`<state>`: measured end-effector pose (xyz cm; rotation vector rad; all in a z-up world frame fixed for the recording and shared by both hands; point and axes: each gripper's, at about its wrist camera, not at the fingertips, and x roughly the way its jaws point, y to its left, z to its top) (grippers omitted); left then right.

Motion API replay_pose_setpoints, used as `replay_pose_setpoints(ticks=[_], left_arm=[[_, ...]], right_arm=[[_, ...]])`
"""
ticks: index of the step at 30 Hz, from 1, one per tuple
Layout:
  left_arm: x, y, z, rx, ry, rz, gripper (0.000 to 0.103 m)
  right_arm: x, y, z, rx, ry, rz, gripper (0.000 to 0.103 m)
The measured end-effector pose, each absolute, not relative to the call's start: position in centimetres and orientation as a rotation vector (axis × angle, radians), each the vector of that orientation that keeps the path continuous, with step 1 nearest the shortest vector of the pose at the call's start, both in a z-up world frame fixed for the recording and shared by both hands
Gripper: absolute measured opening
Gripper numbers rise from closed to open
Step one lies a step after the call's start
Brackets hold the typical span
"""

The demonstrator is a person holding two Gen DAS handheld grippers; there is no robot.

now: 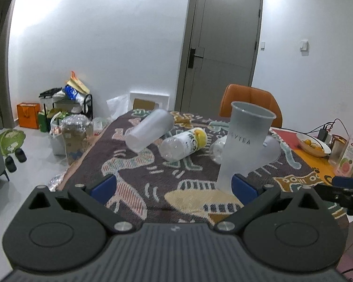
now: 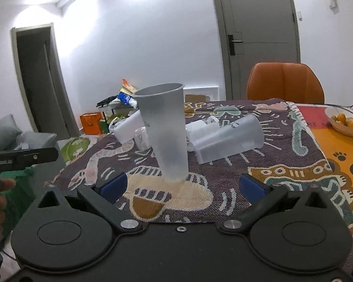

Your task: Flip cup upright

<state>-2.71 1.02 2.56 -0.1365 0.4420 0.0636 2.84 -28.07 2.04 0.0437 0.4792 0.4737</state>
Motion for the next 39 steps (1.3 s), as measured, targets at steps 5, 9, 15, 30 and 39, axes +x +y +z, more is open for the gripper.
replay_pose_setpoints(ticks=[5,9,15,30,39], left_arm=[[-3.0,0.9,2.5,-0.111,0.452,0.066,0.103],[-2.9,0.6,2.5,-0.105,0.459,0.06,0.103],[-2.9,0.3,2.4,-0.094,0.465,0.05,0.103],[-3.0,-0.2,2.5,-0.089,0.471,0.039,0.103],[-2.9,-0.2,2.5,-0.09,0.476,0.032,0.103]], right_arm=[[2.7,-27.8,2.5,0.048,0.473,0.488,0.103],[2.8,-27.6,2.3,0.048,0.482,0.499,0.103],[2.7,-27.3,2.2,0.054,0.484,0.507,0.103],[2.5,-27.2,2.1,0.057,0.481,0.504,0.103],[2.6,-27.3,2.2,0.061,0.477,0.499,0.103]])
